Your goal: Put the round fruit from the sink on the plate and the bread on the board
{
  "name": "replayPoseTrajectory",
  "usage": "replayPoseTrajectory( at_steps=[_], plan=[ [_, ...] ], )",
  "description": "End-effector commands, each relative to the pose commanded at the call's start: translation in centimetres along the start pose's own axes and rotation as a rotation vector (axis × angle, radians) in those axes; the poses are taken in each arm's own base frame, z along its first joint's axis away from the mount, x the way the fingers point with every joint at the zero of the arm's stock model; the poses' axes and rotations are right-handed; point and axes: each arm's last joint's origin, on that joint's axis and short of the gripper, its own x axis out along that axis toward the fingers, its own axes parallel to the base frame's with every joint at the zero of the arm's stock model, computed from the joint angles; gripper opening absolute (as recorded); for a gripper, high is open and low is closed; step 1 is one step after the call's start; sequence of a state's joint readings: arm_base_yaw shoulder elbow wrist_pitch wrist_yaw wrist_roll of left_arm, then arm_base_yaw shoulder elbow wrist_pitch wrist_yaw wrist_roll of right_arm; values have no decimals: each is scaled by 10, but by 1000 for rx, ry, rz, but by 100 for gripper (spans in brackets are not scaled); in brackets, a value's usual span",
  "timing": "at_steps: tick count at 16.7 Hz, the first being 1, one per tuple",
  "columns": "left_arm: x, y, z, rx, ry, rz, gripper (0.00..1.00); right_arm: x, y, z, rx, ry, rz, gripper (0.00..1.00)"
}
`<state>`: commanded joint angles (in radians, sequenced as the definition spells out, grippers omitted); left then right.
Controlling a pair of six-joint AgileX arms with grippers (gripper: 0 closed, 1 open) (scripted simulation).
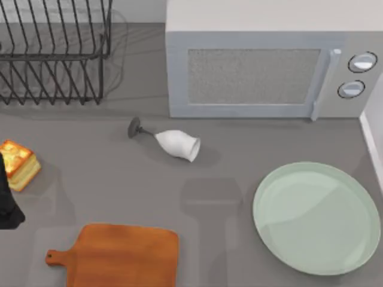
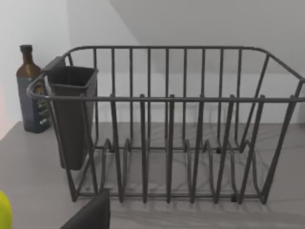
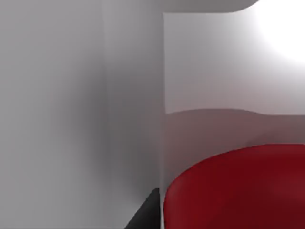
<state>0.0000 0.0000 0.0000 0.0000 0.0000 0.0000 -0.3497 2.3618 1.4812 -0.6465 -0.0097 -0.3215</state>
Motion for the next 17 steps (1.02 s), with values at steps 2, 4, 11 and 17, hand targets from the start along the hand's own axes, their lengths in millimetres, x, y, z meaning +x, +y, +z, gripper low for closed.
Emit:
replayPoseTrajectory(
  at_steps=[2, 4, 11, 17],
  plan=[
    [0, 0, 0, 0, 0, 0, 100, -11, -1, 2, 0, -1, 0, 0],
    [0, 0, 0, 0, 0, 0, 100, -30, -1, 4, 0, 2, 1, 0],
    [0, 0, 0, 0, 0, 0, 100, -99, 0, 4, 0, 0, 0, 0],
    [0, 0, 0, 0, 0, 0, 100, -102, 4, 6, 1, -8, -1, 0]
  ],
)
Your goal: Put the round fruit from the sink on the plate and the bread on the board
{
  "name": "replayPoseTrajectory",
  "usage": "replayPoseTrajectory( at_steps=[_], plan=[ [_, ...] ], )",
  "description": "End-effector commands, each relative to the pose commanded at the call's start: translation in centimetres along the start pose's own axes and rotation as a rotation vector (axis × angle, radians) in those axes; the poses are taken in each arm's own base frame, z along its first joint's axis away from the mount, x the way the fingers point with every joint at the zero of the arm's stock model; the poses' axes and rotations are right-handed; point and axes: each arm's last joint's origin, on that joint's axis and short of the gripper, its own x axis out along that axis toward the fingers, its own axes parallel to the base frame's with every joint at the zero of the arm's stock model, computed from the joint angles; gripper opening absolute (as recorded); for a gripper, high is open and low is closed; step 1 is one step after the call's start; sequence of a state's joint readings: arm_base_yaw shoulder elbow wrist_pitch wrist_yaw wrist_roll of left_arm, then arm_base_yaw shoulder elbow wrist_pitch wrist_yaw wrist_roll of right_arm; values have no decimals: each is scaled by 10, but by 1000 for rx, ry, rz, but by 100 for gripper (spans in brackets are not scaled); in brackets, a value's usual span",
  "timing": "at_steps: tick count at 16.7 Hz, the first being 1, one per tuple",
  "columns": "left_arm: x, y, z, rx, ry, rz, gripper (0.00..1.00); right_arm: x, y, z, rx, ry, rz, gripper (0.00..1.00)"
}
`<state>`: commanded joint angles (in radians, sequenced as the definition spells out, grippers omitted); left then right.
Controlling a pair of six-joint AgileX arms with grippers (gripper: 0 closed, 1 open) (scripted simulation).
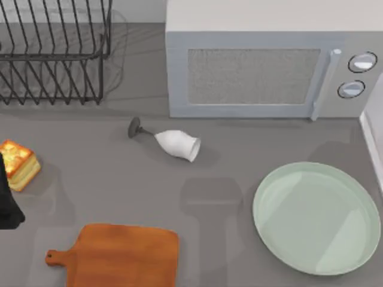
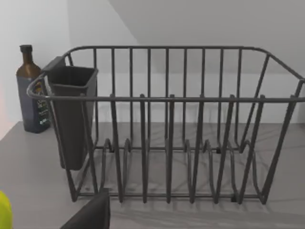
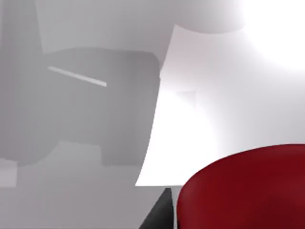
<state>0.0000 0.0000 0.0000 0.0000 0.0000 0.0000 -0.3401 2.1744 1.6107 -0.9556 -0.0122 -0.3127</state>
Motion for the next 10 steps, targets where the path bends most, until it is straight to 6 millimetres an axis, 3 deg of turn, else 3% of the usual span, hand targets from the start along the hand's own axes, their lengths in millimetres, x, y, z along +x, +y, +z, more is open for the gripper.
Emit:
replayPoseTrajectory(
  at_steps=[2, 5, 10],
  plan=[
    [0, 0, 0, 0, 0, 0, 100, -19, 20, 4, 2, -28, -4, 0],
    [0, 0, 0, 0, 0, 0, 100, -59, 65, 1, 23, -72, -1, 0],
    [0, 0, 0, 0, 0, 0, 100, -120, 139, -27, 99, -129, 26, 0]
  ],
)
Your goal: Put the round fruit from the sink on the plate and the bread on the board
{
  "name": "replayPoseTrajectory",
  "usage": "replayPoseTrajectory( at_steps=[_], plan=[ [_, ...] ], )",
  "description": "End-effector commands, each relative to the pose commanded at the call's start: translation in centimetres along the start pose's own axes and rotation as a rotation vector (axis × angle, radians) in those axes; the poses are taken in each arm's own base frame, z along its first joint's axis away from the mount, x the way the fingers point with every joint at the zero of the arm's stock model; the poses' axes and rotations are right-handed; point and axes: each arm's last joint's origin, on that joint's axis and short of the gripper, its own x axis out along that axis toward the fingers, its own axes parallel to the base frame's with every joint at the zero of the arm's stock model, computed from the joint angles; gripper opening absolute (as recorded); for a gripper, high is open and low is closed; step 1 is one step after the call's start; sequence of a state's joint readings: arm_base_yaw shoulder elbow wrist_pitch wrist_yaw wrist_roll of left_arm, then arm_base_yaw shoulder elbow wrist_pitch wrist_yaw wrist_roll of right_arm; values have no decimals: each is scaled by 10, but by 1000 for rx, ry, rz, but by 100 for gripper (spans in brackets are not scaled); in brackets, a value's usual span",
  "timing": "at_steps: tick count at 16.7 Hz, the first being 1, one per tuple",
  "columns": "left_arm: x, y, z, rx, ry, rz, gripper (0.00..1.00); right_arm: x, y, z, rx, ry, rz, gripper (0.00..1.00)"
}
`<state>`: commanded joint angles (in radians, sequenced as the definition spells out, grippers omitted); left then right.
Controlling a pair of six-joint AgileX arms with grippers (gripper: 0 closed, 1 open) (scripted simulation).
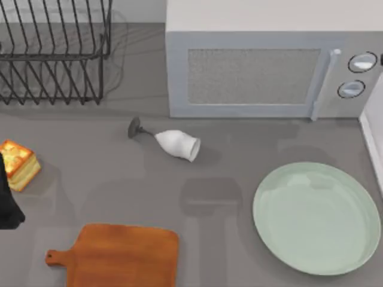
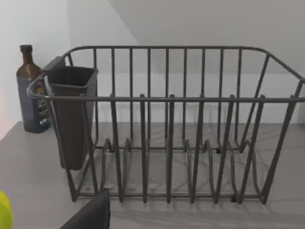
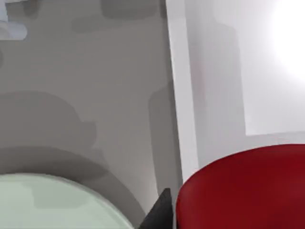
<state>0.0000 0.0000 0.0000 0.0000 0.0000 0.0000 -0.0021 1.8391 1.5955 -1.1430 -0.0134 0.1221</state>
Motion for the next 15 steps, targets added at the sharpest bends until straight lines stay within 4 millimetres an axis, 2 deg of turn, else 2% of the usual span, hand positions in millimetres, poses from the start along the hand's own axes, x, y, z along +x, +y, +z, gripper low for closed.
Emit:
replayPoseTrajectory(
  at_steps=[3, 6, 11, 15],
  plan=[
    [0, 0, 0, 0, 0, 0, 100, -21, 36, -20, 27, -16, 22, 0],
    [0, 0, 0, 0, 0, 0, 100, -27, 68, -39, 22, -6, 38, 0],
    [0, 0, 0, 0, 0, 0, 100, -13, 107, -75, -25, 73, 24, 0],
    [0, 0, 0, 0, 0, 0, 100, 7, 127, -103, -89, 162, -16, 0]
  ],
)
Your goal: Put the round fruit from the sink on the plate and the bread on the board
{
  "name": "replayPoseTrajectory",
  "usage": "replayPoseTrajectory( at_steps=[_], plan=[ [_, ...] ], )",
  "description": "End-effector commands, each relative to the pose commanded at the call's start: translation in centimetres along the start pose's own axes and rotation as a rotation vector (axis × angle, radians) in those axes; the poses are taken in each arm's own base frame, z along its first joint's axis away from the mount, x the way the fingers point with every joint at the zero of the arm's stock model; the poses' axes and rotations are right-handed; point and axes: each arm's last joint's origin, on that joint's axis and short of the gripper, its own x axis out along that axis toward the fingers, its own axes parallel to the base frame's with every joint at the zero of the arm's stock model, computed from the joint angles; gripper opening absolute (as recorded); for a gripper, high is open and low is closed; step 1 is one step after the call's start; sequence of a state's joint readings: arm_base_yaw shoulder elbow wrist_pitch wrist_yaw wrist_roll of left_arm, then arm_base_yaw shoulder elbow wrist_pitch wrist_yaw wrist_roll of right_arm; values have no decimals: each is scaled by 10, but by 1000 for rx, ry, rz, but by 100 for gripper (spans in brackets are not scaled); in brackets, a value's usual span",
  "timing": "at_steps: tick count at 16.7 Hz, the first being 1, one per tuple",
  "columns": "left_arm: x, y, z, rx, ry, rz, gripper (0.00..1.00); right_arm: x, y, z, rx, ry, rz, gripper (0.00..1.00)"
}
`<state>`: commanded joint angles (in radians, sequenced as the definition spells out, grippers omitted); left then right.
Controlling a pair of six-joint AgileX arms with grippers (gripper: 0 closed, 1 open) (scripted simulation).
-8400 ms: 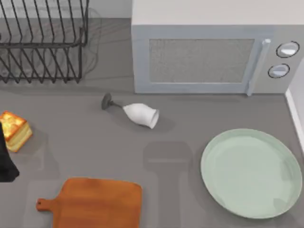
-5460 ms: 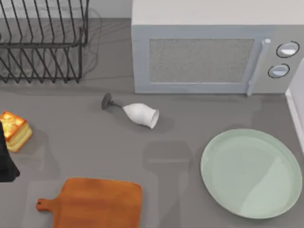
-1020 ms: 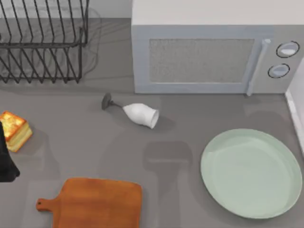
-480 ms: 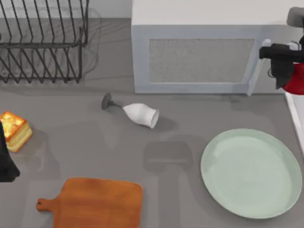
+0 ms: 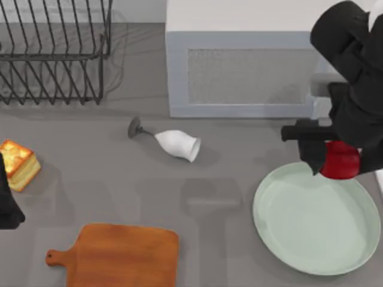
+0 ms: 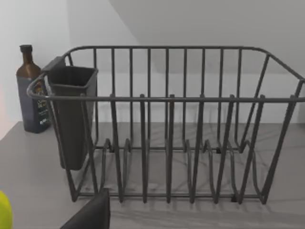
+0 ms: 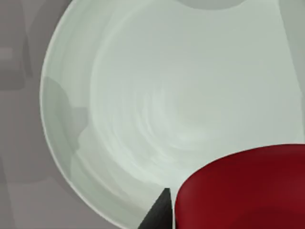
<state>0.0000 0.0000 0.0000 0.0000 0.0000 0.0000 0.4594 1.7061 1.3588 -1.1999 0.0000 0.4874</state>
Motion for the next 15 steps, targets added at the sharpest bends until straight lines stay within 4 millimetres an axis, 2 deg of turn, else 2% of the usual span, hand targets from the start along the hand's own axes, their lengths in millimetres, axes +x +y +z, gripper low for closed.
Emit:
replayPoseTrajectory(
  at_steps=[6, 15],
  plan=[
    [0, 0, 0, 0, 0, 0, 100, 6, 5, -5, -15, 21, -11, 0],
    [0, 0, 0, 0, 0, 0, 100, 6, 5, -5, -15, 21, -11, 68]
  ],
)
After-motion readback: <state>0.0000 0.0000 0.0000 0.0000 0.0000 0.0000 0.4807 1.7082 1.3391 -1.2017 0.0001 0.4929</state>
